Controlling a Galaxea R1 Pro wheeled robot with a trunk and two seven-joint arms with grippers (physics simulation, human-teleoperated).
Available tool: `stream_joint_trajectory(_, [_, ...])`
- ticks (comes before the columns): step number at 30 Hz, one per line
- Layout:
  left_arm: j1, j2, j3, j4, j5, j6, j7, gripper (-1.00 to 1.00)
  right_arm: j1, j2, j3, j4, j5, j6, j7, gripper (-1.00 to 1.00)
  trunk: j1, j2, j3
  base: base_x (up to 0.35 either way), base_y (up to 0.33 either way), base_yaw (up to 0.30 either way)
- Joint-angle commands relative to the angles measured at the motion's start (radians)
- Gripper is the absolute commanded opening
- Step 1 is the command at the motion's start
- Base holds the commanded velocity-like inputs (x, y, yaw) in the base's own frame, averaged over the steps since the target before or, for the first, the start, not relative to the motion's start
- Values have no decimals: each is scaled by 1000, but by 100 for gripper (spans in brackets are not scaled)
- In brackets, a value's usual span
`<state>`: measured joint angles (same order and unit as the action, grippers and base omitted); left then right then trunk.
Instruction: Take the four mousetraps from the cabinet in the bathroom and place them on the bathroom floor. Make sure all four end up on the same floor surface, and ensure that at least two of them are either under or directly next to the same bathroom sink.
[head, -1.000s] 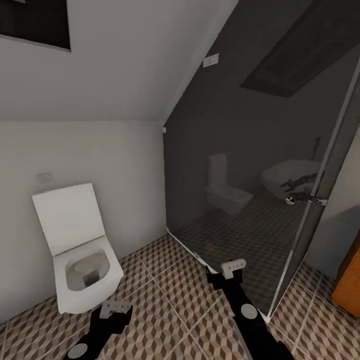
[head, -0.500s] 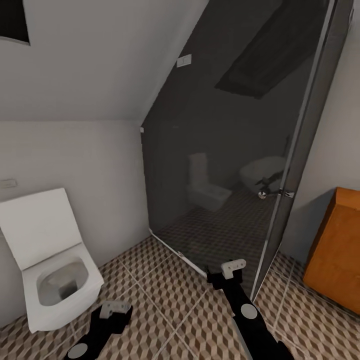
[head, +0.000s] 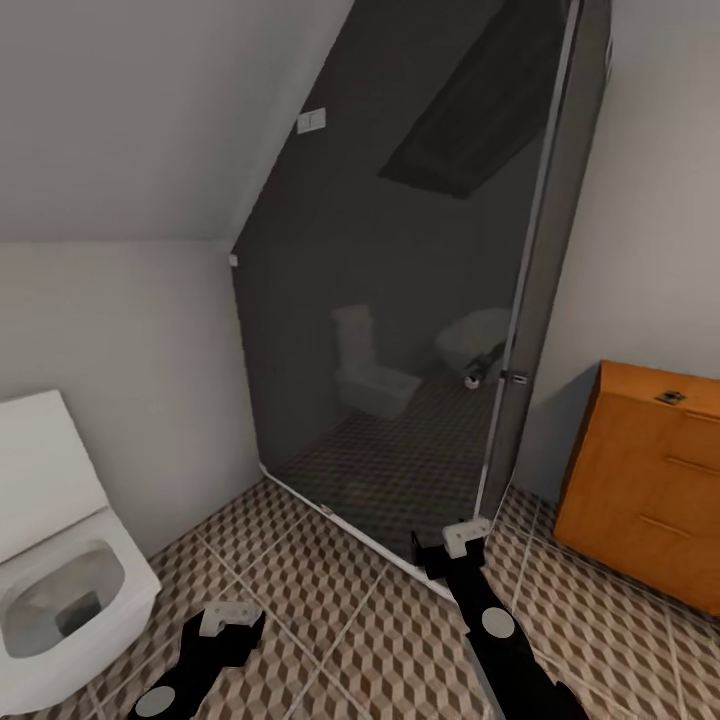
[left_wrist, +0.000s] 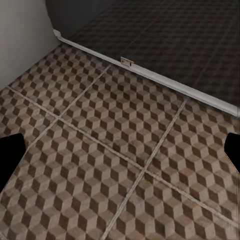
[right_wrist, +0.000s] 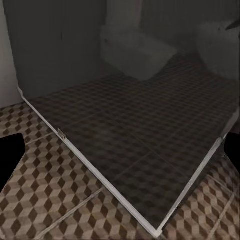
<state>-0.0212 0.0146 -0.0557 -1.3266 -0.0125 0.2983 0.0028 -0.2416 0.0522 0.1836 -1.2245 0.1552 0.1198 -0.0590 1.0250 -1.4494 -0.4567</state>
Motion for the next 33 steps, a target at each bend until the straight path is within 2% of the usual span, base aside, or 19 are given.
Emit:
stream_joint_trajectory(1, [0, 1, -1, -2, -1, 5, 0, 100, -1, 0, 2, -1, 11, 8, -5, 100, 0, -1, -1, 0, 0, -279])
stream_joint_trajectory(33, [0, 1, -1, 1, -1, 5, -1, 100, 0, 0, 2, -1, 11, 8, -6, 100, 0, -1, -1, 0, 0, -280])
